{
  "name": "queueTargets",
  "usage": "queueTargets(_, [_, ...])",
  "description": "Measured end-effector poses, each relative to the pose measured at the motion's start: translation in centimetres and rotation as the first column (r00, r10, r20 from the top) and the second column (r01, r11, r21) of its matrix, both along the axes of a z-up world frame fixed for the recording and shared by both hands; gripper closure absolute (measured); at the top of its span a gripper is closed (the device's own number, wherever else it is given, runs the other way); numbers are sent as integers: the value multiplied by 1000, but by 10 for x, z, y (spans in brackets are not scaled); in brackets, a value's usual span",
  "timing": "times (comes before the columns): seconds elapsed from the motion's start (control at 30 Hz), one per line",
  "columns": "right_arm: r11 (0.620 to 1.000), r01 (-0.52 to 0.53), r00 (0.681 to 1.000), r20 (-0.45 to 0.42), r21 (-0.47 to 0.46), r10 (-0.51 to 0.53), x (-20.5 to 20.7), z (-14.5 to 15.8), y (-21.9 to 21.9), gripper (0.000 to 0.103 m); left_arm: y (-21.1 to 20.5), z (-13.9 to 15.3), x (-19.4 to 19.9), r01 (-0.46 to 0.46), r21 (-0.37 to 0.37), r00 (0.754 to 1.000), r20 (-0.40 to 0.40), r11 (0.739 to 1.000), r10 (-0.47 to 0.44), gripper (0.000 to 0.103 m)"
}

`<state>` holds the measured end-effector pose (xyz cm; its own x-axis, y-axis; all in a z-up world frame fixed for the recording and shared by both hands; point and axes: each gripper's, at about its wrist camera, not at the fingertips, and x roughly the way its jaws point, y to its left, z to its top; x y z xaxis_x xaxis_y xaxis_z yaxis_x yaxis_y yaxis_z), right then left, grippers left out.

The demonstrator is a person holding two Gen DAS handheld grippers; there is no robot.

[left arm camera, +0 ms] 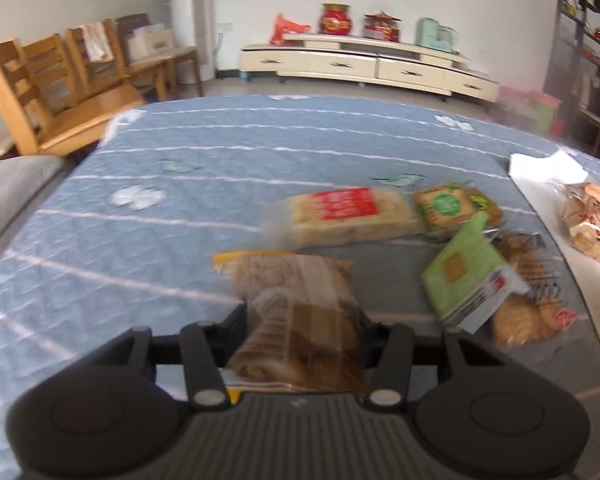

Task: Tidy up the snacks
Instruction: 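Grasp the brown bread bag in the snack pile with the left tool, then grasp the long green-and-white pack with the right tool while the left holds the bread bag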

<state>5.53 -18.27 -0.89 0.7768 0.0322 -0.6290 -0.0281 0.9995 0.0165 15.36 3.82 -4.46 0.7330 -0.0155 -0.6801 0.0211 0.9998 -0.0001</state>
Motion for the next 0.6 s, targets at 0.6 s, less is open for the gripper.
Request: queueTargets(0.6, [970, -242, 970, -19, 27, 242, 109, -36, 99, 19, 69, 17, -59, -95, -17, 993, 62, 995, 96, 53])
